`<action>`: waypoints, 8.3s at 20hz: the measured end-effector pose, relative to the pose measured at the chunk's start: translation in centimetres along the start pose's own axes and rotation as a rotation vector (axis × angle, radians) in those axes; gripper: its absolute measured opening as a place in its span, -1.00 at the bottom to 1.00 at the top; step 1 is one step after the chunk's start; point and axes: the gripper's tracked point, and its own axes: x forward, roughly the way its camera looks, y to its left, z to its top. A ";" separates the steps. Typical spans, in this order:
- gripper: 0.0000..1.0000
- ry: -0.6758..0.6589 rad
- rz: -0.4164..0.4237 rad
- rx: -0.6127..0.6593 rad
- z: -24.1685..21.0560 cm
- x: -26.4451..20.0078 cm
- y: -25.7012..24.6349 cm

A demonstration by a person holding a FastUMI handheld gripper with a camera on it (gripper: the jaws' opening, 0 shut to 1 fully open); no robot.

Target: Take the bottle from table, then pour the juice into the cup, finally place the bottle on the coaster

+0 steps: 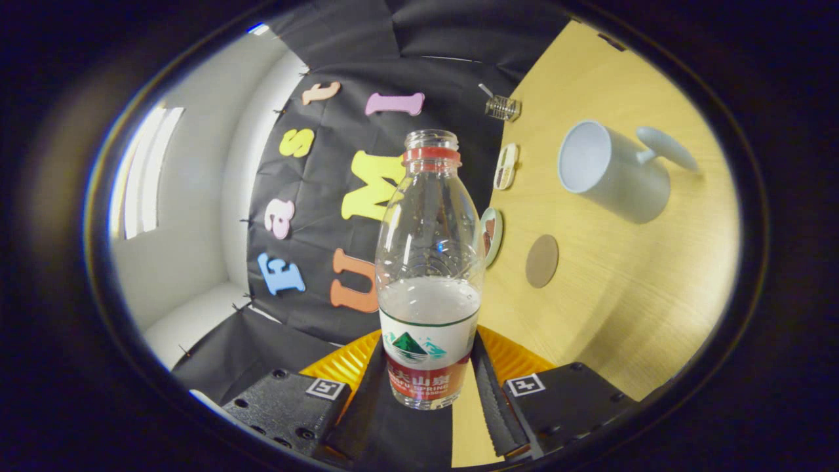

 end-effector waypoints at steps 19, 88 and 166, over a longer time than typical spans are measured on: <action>0.49 -0.007 -0.056 0.251 0.4 1.5 -0.9; 0.48 -0.057 -0.035 0.547 5.5 4.1 4.5; 0.49 0.006 0.045 0.326 6.2 6.0 11.4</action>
